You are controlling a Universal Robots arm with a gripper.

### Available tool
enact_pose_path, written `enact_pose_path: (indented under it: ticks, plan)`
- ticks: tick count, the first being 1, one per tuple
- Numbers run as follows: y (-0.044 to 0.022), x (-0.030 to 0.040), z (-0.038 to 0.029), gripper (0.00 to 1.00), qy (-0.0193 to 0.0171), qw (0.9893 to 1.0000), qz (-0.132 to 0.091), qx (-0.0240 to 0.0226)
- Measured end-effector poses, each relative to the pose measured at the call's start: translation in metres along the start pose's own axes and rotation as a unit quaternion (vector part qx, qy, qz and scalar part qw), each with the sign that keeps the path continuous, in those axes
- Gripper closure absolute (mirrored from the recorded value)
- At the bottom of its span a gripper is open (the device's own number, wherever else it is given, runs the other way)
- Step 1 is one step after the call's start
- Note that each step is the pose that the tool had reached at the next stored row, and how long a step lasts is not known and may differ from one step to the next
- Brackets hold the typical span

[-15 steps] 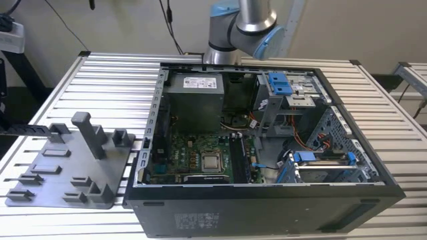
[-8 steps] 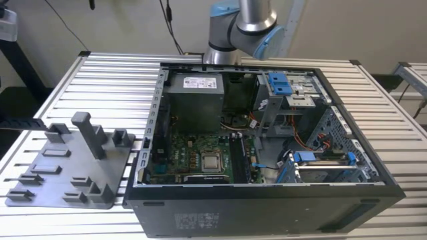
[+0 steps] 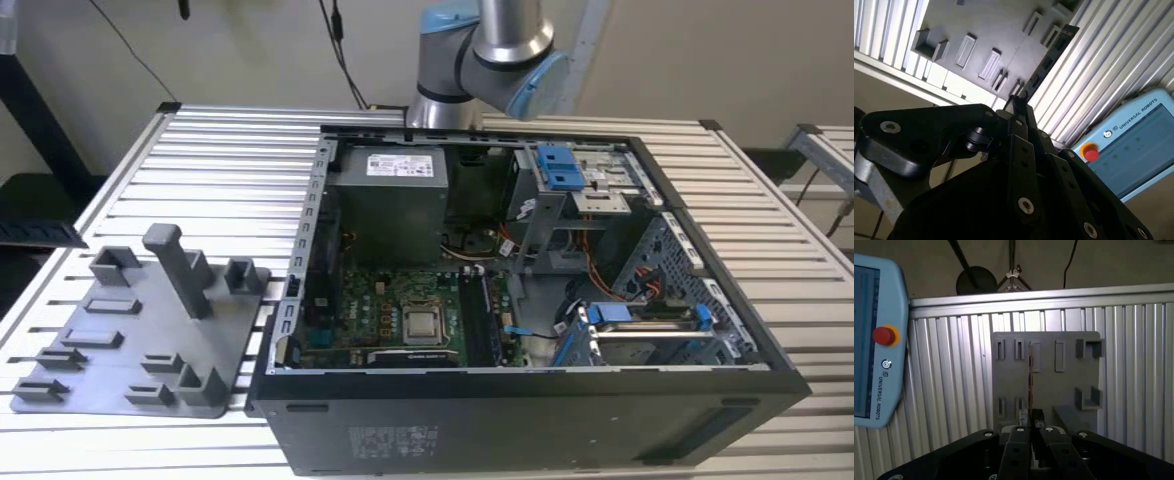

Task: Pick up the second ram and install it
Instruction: 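Pick up the second ram and move it above second insertion slot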

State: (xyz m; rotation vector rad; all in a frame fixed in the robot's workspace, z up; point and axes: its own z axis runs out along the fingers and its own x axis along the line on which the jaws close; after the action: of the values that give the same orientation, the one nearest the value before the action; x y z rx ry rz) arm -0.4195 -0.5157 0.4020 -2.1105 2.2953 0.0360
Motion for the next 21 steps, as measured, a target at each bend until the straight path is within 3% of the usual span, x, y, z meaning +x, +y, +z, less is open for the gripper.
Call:
enact_pose_path:
  ticks: [10,21]
  plan:
    - [0.0000,-0.0006,-0.0178,0.86,0.0000,1.0000,0.000,0.0000]
    - [-0.0023,-0.0008,-0.0183,0.86,0.0000,1.0000,0.000,0.0000]
